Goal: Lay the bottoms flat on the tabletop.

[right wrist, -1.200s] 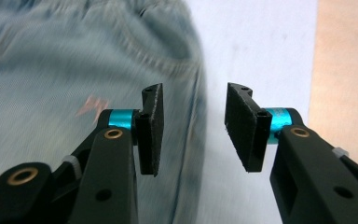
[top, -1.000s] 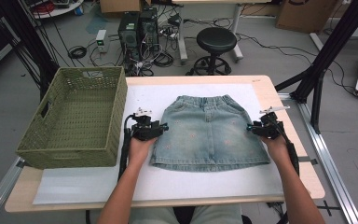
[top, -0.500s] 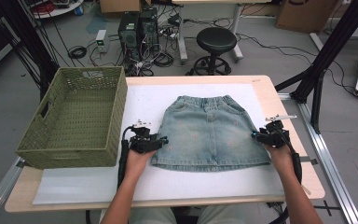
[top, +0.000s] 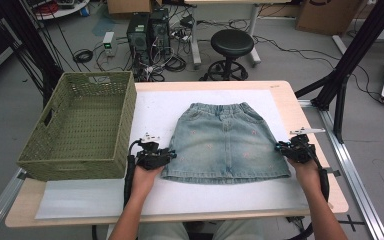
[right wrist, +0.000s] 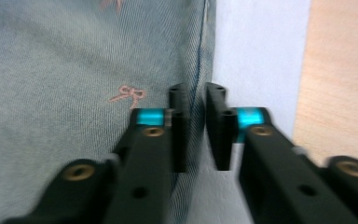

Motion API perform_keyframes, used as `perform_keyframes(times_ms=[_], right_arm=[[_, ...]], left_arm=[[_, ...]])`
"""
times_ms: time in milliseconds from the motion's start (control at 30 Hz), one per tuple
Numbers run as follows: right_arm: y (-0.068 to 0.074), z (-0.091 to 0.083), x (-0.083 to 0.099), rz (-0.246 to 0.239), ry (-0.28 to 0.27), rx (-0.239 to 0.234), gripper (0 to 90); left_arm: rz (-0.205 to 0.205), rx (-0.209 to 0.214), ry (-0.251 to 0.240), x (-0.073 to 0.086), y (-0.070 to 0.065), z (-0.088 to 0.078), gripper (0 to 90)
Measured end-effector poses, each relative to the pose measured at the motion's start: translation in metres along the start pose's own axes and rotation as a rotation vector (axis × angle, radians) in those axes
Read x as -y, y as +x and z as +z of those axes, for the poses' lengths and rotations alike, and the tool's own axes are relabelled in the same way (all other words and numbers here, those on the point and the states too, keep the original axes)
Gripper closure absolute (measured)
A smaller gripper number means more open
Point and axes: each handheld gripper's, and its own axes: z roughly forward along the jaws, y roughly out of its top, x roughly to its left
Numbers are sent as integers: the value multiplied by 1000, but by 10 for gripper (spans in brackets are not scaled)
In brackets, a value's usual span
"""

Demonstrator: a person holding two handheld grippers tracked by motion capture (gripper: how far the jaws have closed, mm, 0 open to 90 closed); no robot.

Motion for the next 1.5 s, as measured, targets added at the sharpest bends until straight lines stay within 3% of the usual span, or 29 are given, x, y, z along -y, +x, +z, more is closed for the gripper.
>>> perform_keyframes(times_ms=[100,300,367,500,567,633,667,733,800,900,1000,1133,1200,1267,1367,1500], right_arm=[[2,-12,4,-10,-20,-18,694],[8,-22,22,-52,47,10,673],[10,-23,27,-62,59,21,681],[12,-26,35,-113,67,16,866],[10,-28,37,-115,61,24,873],[8,-29,38,-104,53,14,864],[7,-29,39,-86,47,3,806],[7,-33,39,-59,33,-4,697],[9,-39,42,-50,28,-23,686],[12,-44,48,-67,52,-20,687],[14,-44,53,-90,68,-12,689],[16,-46,55,-145,61,29,673],[18,-46,53,-145,72,40,642],[20,-49,48,-122,40,18,586],[31,-50,40,-108,-47,-64,575],[58,-35,28,-120,-87,-174,580]], left_arm=[[21,13,9,7,-5,-8,591],[47,0,22,18,-11,-13,629],[66,-28,27,20,-13,-14,669],[94,-58,31,24,-16,-18,836],[116,-70,33,25,-18,-19,850],[110,-64,30,26,-18,-20,848],[101,-57,28,26,-17,-21,829],[75,-30,23,28,-15,-24,671],[70,-20,19,30,-14,-28,610],[76,-28,23,32,-14,-30,647],[101,-59,31,33,-16,-30,846],[93,-62,29,34,-15,-32,853],[82,-53,23,34,-14,-33,822],[62,-27,4,34,-11,-35,638],[67,-9,-66,31,-9,-39,493],[97,26,-147,18,-11,-42,462]])
